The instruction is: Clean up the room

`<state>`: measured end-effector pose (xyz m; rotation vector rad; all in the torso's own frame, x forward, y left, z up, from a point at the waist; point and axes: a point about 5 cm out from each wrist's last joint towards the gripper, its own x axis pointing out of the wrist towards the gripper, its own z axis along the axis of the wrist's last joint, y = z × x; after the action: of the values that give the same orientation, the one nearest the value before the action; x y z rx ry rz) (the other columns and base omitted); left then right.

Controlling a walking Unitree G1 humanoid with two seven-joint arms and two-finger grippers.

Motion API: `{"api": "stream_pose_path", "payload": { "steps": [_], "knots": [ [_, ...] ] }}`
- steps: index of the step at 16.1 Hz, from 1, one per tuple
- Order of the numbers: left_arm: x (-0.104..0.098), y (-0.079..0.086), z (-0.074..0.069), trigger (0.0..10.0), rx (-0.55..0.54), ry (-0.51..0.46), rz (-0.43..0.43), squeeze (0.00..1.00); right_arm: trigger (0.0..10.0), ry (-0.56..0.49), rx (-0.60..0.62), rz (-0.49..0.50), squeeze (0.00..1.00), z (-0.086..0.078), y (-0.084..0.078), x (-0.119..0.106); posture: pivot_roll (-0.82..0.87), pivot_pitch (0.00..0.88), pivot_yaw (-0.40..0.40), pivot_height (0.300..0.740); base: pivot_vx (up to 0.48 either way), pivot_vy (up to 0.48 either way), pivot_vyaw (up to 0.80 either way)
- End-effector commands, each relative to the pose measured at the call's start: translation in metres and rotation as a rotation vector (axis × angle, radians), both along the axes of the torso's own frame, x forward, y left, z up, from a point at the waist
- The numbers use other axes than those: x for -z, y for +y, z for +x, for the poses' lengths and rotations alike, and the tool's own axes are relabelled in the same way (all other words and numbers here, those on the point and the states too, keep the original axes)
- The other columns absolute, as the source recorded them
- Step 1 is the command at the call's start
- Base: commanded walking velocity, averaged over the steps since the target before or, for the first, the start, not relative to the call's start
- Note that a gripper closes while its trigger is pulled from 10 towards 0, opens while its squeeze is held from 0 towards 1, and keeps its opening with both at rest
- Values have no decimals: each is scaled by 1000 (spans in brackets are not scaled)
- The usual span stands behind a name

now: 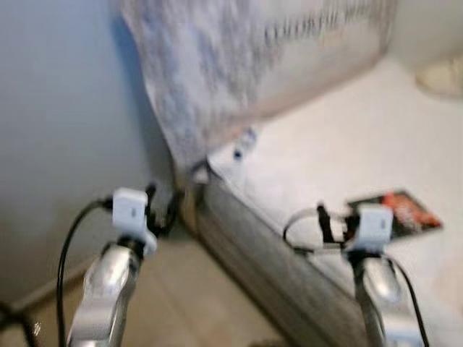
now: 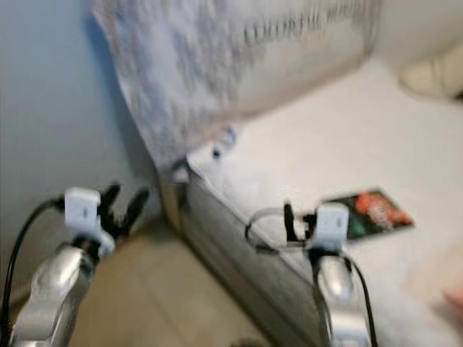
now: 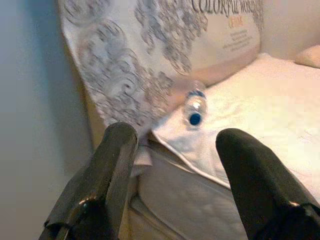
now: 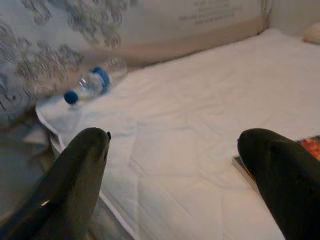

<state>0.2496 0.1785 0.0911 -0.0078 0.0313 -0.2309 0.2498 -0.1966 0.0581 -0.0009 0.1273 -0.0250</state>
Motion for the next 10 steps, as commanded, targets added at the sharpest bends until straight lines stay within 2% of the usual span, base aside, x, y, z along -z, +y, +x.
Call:
{"api": "stream_pose_path", "payload": {
  "steps": [1,4,7,9,10],
  "knots": [
    [1,2,0,10000,16,7,18,0,10000,-16,20,12,0,0,-1,-1,3,0,-32,740,0,480,-619],
    [2,3,4,10000,36,10,8,0,10000,-21,23,7,0,0,0,-1,2,0,-25,740,0,480,-619],
    [2,3,10,10000,64,17,37,0,10000,-21,26,3,0,1,1,0,-2,0,-21,740,0,480,-621],
    [4,1,15,10000,49,32,38,0,10000,-10,45,1,0,0,-3,2,-8,0,-20,740,0,0,-622],
    [3,1,14,10000,51,24,18,1000,10000,-2,61,-7,0,-2,-5,4,-12,0,-19,740,0,0,-606]
  ]
}}
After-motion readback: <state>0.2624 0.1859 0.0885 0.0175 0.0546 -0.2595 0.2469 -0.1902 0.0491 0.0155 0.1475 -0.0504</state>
